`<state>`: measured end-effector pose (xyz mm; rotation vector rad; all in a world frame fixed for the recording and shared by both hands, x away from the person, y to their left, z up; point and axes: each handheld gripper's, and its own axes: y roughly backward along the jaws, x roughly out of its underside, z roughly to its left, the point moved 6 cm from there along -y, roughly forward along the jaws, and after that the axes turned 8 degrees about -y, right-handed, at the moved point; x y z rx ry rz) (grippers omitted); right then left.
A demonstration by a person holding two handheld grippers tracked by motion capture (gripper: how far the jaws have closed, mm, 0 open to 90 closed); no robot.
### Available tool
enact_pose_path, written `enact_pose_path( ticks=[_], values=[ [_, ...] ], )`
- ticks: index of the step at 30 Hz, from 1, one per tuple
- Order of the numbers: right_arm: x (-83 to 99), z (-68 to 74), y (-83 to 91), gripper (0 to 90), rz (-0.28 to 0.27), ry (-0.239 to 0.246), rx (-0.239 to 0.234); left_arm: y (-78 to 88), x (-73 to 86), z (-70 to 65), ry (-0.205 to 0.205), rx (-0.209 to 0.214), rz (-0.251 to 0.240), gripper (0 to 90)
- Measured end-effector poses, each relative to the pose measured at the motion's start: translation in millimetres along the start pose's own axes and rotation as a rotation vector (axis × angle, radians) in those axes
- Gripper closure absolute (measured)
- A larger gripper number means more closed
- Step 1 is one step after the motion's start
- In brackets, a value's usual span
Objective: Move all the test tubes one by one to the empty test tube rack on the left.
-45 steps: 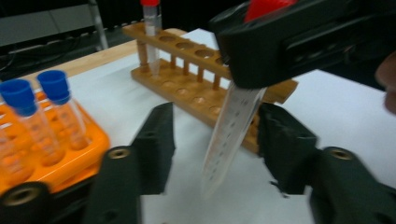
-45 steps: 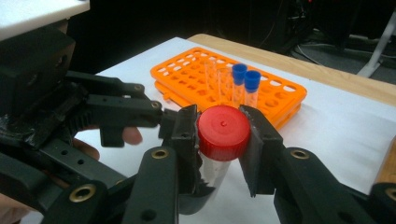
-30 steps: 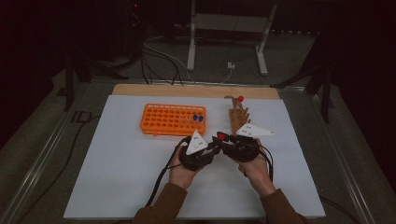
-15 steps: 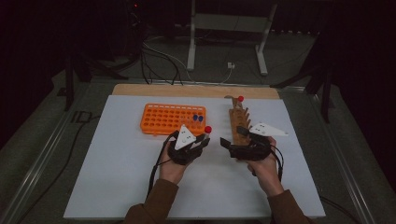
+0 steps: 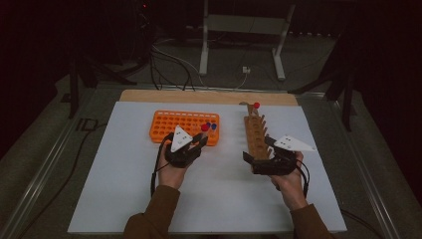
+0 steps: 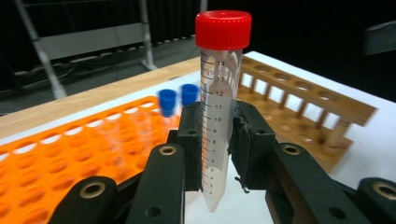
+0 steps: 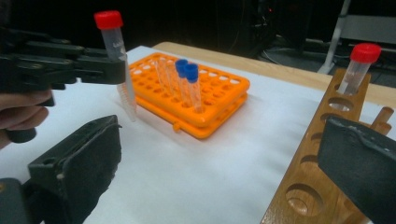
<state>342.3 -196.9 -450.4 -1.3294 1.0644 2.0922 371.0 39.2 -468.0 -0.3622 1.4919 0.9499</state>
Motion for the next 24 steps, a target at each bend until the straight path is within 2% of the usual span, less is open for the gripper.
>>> enact_pose_path(
  ticks=[8, 14, 20, 24],
  values=[
    [-1.6, -0.2, 3.0, 0.1, -0.015, 0.012, 0.007, -4.0, 3.1, 24.7, 0.003, -0.073, 0.016, 75.0],
    [-3.6, -1.1, 4.9, 0.2, -0.036, 0.011, 0.011, -8.6, 4.9, 45.2, 0.024, -0.135, 0.022, 74.9],
    [-3.0, 0.3, 3.7, 0.2, -0.034, 0.012, -0.002, -15.8, 6.0, 57.0, 0.038, -0.164, 0.024, 74.8],
    [-2.8, 2.8, 3.0, 0.2, -0.037, 0.019, -0.012, -21.5, 9.1, 64.6, 0.051, -0.204, 0.033, 74.9]
  ],
)
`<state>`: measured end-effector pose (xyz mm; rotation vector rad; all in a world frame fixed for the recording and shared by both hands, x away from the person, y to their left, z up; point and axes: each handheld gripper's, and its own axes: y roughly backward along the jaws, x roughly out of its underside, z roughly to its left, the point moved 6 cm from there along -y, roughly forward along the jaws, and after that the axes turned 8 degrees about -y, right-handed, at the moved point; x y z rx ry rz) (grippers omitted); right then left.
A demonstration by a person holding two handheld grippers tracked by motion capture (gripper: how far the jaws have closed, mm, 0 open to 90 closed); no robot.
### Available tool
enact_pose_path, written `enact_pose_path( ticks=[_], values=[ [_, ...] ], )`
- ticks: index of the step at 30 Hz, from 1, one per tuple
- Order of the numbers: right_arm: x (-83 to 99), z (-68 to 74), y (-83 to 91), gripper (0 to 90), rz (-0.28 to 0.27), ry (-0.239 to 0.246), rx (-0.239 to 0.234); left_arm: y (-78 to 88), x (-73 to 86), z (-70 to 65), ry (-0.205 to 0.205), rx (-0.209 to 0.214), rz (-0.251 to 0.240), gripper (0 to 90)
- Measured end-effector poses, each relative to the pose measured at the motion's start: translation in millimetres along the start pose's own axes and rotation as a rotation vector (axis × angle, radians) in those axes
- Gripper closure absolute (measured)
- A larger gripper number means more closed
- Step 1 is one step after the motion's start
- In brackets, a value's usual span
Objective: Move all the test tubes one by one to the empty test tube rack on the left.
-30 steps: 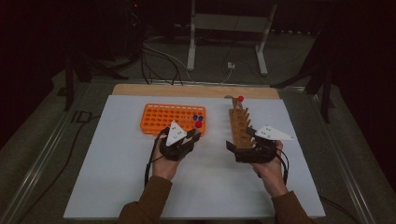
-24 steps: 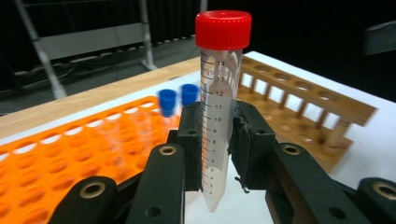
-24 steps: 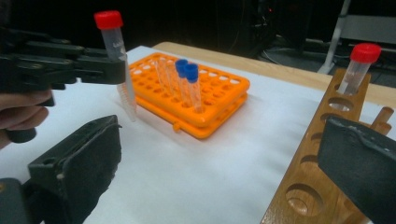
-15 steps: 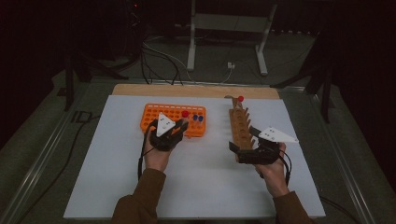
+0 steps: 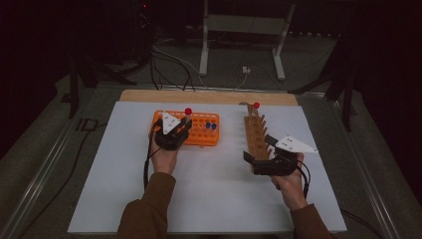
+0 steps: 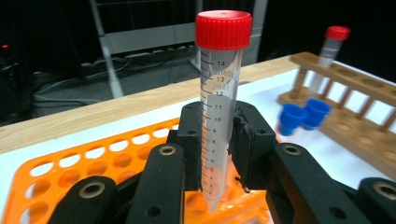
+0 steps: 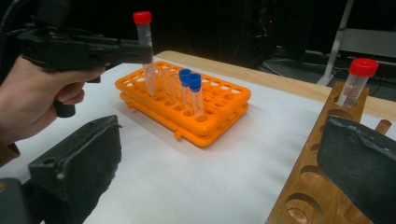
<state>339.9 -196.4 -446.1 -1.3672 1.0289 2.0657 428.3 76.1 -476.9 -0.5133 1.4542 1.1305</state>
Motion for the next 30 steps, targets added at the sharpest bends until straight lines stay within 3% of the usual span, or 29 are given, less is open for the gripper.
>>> enact_pose_path(
  ticks=[6, 13, 20, 26, 30],
  values=[
    [-1.3, -1.3, 1.6, 0.2, -0.012, -0.004, -0.003, -11.2, 10.0, 4.3, 0.02, -0.014, 0.033, 74.8],
    [-0.9, -1.0, 1.6, 0.2, -0.01, -0.002, -0.006, -18.9, 22.1, 0.0, -0.002, -0.015, 0.084, 74.9],
    [0.4, 0.1, 0.0, 0.3, -0.004, 0.002, -0.009, -21.5, 44.4, -1.5, -0.003, 0.012, 0.161, 75.3],
    [2.9, 1.0, -2.9, 0.3, 0.007, 0.004, -0.009, -20.8, 44.7, -1.7, 0.001, 0.03, 0.178, 75.1],
    [3.2, 1.4, -3.0, 0.2, 0.009, 0.006, -0.011, -17.7, 47.3, -3.0, 0.031, 0.044, 0.188, 64.2]
  ],
)
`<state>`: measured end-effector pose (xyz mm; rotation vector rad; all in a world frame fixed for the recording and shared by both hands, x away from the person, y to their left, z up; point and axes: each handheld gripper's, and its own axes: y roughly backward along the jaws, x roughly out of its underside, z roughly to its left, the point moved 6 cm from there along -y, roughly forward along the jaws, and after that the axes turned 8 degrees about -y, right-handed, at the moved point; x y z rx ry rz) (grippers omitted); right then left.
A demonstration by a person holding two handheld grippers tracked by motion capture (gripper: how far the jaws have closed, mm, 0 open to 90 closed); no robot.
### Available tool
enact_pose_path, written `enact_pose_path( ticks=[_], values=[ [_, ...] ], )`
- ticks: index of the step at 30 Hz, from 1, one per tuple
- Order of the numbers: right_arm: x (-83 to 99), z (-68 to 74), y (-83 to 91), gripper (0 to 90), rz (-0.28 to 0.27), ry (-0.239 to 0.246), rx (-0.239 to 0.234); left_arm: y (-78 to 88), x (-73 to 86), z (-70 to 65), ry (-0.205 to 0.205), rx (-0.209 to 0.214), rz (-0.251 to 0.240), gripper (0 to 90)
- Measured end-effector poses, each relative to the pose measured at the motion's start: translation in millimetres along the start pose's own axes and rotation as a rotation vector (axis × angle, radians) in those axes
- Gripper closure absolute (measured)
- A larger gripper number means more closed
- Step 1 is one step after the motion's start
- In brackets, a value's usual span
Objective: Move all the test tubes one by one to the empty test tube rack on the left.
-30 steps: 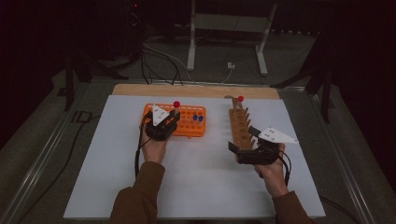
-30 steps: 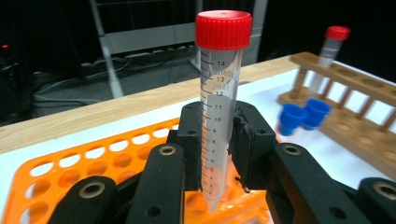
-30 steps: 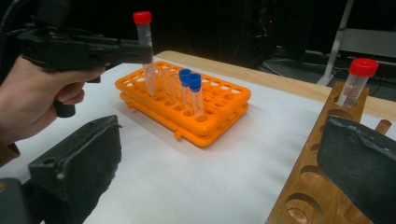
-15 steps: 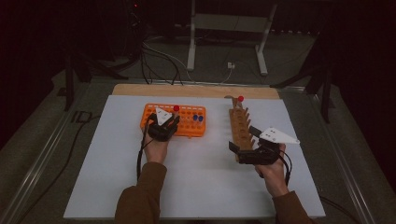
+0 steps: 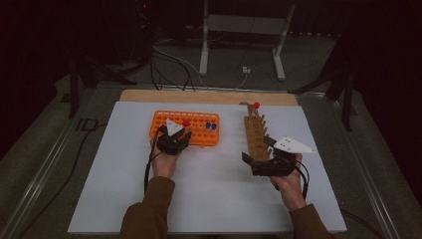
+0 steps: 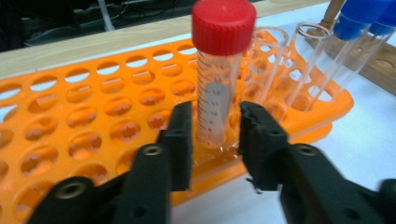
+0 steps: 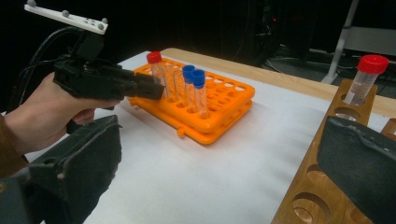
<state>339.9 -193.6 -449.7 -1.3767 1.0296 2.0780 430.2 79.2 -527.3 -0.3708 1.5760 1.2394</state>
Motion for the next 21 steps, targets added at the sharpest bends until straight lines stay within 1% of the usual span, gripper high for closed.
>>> enact_pose_path(
  ticks=[2, 5, 6, 8, 9, 10, 11, 13, 16, 18, 20, 21],
  values=[
    [0.2, -0.8, 0.0, 0.3, 0.001, 0.0, 0.001, 5.0, -0.1, -0.5, 0.017, 0.007, -0.017, 59.9],
    [0.6, -1.3, -0.6, 0.3, 0.004, -0.003, 0.001, 17.2, -0.5, -0.4, 0.043, 0.019, -0.039, 51.2],
    [0.8, -1.4, -0.9, 0.2, 0.006, -0.003, 0.003, 23.8, -1.2, -0.2, 0.06, 0.03, -0.057, 47.4],
    [1.4, -1.2, -1.6, 0.3, 0.009, -0.001, 0.003, 33.8, -1.9, -1.1, 0.082, 0.049, -0.078, 39.8],
    [1.7, -0.8, -2.1, 0.2, 0.011, -0.001, 0.002, 42.4, -2.0, -2.0, 0.098, 0.059, -0.095, 36.8],
    [2.1, -0.3, -2.8, 0.3, 0.014, 0.001, 0.002, 47.9, -2.0, -3.0, 0.105, 0.069, -0.105, 34.6],
    [2.3, -0.2, -3.0, 0.3, 0.015, 0.001, 0.002, 57.0, -1.8, -4.2, 0.106, 0.074, -0.116, 32.3],
    [2.4, 0.1, -3.7, 0.2, 0.019, 0.002, 0.003, 70.0, -1.5, -4.4, 0.102, 0.064, -0.131, 26.2],
    [2.0, -0.1, -3.9, 0.2, 0.022, 0.005, 0.007, 89.2, -0.1, -2.1, 0.113, 0.057, -0.142, 16.4],
    [1.0, -0.9, -3.8, 0.2, 0.024, 0.007, 0.012, 101.5, 1.7, -1.1, 0.119, 0.055, -0.153, 12.3],
    [-0.1, -2.7, -3.3, 0.2, 0.027, 0.007, 0.022, 108.9, 4.0, -1.6, 0.112, 0.057, -0.152, 5.1],
    [-1.2, -3.8, -3.2, 0.2, 0.025, 0.007, 0.026, 112.3, 5.3, -2.4, 0.105, 0.052, -0.148, 0.9]
  ],
)
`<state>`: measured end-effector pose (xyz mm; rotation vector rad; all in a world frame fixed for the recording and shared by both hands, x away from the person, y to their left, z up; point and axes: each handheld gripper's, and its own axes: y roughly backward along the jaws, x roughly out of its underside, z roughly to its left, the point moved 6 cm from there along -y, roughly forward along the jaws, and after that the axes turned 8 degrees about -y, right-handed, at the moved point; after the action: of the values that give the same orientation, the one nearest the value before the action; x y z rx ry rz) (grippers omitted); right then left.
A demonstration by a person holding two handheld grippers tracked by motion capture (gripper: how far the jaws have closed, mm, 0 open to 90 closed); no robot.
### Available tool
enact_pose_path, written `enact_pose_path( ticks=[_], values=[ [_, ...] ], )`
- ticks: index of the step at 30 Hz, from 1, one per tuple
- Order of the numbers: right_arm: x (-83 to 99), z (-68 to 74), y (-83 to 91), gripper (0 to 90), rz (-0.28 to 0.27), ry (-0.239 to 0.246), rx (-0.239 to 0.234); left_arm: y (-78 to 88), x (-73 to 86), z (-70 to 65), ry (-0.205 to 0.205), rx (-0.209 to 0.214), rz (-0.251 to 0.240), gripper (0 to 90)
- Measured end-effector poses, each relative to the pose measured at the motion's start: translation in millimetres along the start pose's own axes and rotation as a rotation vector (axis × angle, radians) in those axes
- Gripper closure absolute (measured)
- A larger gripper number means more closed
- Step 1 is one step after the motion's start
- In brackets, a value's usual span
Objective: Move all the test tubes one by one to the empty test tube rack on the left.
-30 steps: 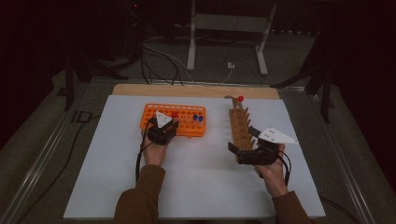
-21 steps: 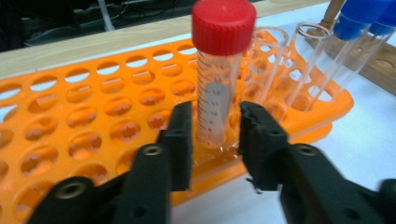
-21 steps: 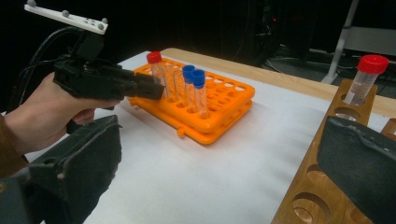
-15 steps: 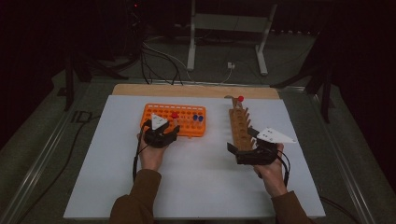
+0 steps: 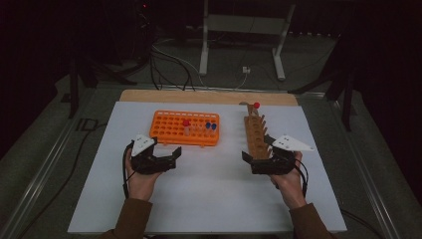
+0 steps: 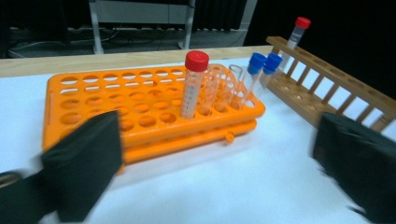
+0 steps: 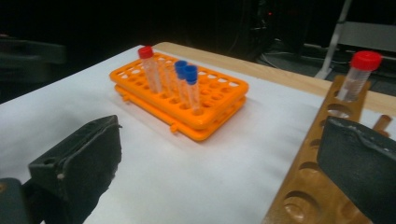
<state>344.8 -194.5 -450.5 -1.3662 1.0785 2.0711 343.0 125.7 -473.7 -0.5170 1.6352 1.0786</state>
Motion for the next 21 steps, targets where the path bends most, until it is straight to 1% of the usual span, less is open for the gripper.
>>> enact_pose_path(
  ticks=[1, 4, 6, 7, 8, 9, 11, 14, 16, 18, 19, 21],
  values=[
    [-1.4, -1.2, 0.2, 0.2, -0.001, -0.002, 0.006, 4.0, 0.6, -0.3, -0.012, -0.005, -0.002, 0.5],
    [-7.6, -5.9, -0.3, 0.2, -0.003, -0.005, 0.025, 13.6, 2.0, -1.0, -0.009, -0.012, -0.034, 0.3],
    [-12.9, -9.3, -1.8, 0.2, -0.003, -0.005, 0.035, 15.4, 4.8, -1.2, -0.009, -0.015, -0.029, 0.3],
    [-15.8, -11.1, -2.9, 0.2, -0.003, 0.002, 0.043, 16.4, 6.1, -1.2, -0.009, -0.018, -0.026, 0.3],
    [-18.6, -12.8, -4.1, 0.2, -0.002, 0.001, 0.052, 18.1, 7.7, -0.8, -0.001, -0.022, -0.032, 0.3],
    [-21.7, -15.4, -5.6, 0.2, -0.002, 0.001, 0.059, 18.9, 8.8, -0.6, 0.003, -0.021, -0.032, 0.3],
    [-25.4, -19.8, -8.6, 0.2, -0.002, -0.001, 0.066, 20.6, 11.6, 0.8, 0.008, -0.033, -0.027, 0.3],
    [-30.4, -28.5, -15.6, 0.3, 0.007, -0.029, 0.067, 22.7, 12.7, 2.8, 0.019, -0.039, -0.03, 0.4],
    [-33.0, -33.7, -20.3, 0.2, 0.015, -0.041, 0.076, 23.6, 12.5, 3.2, 0.018, -0.043, -0.034, 0.4],
    [-35.7, -38.7, -25.0, 0.4, 0.024, -0.034, 0.093, 23.1, 12.7, 2.5, 0.015, -0.044, -0.032, 0.3],
    [-37.3, -42.4, -28.1, 2.3, 0.027, -0.035, 0.103, 22.7, 13.0, 2.2, 0.011, -0.044, -0.029, 0.4],
    [-39.2, -47.8, -33.0, 3.0, 0.03, -0.046, 0.112, 21.4, 13.6, 0.5, 0.01, -0.04, -0.026, 0.3]
  ],
)
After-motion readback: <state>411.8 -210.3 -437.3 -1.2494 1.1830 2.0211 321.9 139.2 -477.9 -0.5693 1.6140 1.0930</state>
